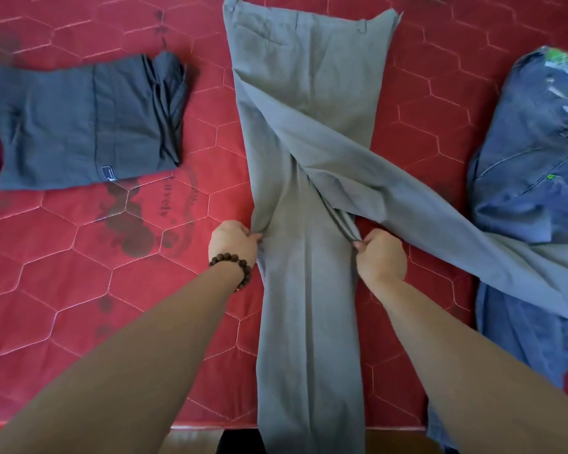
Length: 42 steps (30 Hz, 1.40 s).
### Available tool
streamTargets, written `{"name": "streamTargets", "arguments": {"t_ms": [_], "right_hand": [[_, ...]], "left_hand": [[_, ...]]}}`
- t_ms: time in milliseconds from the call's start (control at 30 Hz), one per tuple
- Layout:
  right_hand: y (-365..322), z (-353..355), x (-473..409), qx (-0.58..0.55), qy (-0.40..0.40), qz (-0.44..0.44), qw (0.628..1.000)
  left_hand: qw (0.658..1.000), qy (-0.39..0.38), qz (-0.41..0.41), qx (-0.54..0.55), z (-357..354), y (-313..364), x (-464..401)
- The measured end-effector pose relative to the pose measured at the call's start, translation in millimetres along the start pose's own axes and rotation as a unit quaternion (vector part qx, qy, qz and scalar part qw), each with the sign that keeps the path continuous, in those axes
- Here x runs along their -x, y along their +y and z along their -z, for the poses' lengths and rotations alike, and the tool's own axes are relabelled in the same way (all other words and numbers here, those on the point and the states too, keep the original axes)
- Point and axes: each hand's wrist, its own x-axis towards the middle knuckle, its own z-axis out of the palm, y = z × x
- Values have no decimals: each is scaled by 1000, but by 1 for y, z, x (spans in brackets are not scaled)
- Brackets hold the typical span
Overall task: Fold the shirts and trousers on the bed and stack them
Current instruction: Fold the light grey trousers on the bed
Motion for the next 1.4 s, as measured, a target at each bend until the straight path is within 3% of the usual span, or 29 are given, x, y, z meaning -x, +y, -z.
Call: {"name": "streamTargets", "arguments": {"t_ms": [200, 267, 367, 433, 533, 667, 867, 933, 1167, 1400], "right_hand": [[4, -4, 2, -37, 10, 4, 999], [7, -3, 14, -57, -7, -17, 998], [17, -3, 43, -91, -60, -44, 993], [23, -9, 64, -101, -96, -58, 989], [27, -18, 91, -124, -131, -93, 979], [28, -18, 119, -122, -115, -110, 980], [35, -20, 144, -91, -60, -15, 994], [38, -19, 144, -84, -56, -17, 995], [50, -13, 124, -184, -110, -75, 974], [58, -13, 118, -298, -108, -164, 934]], "left_hand": [[999, -11, -4, 48, -2, -9, 8], [990, -67, 40, 115, -1, -14, 19], [969, -190, 87, 134, -2, -21, 51], [958, -221, 109, 145, -7, -26, 72], [962, -202, 125, 134, -20, -36, 92], [972, -174, 112, 108, -28, -43, 113], [982, -184, 4, 27, -32, -55, 129], [984, -175, 15, 10, -30, -59, 128], [985, -146, 71, 60, -23, -61, 129], [974, -114, 111, 159, -20, -62, 138]]}}
